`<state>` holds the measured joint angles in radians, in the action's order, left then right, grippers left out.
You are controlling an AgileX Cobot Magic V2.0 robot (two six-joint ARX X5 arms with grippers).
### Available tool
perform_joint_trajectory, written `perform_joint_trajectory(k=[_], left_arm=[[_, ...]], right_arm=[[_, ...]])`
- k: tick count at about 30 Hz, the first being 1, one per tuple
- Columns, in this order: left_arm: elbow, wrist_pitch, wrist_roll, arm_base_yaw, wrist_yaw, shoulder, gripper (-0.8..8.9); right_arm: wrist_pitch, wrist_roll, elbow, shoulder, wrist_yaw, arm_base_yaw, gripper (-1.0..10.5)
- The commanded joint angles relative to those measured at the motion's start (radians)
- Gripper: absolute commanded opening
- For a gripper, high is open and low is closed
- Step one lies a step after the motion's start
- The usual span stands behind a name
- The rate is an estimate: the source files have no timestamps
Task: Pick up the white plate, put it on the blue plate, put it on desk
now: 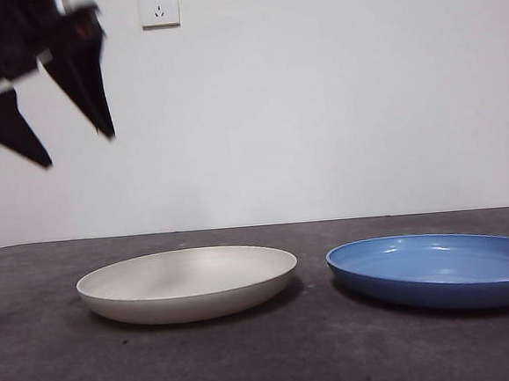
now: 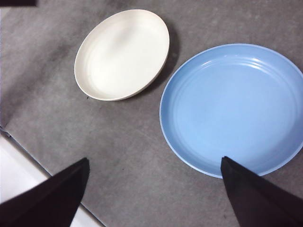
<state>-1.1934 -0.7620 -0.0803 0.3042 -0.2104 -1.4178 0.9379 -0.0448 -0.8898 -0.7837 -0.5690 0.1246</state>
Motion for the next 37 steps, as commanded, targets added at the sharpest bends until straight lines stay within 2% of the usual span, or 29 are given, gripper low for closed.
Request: perform_joint_trajectory(k=[1,15,33,37], left_arm=[[-0.031,0.026,0.001,0.007,0.009,-0.08,4.29],[-0.031,0.156,0.005,0.008,0.031,-0.306,4.27],[-0.031,0.187,0.008,0.01,0.039,-0.403,3.92],[-0.031,0.176,0.008,0.01,0.089,-0.403,2.65]], right_arm=[[-0.014,0.007,-0.018,-0.005,0.0,0.004,4.4],[-0.017,0.008,-0.018,-0.005,0.0,0.004,4.4],[-0.017,0.007,-0.018,-0.005,0.0,0.004,4.4],[-0.017,0.008,-0.018,-0.005,0.0,0.004,4.4]])
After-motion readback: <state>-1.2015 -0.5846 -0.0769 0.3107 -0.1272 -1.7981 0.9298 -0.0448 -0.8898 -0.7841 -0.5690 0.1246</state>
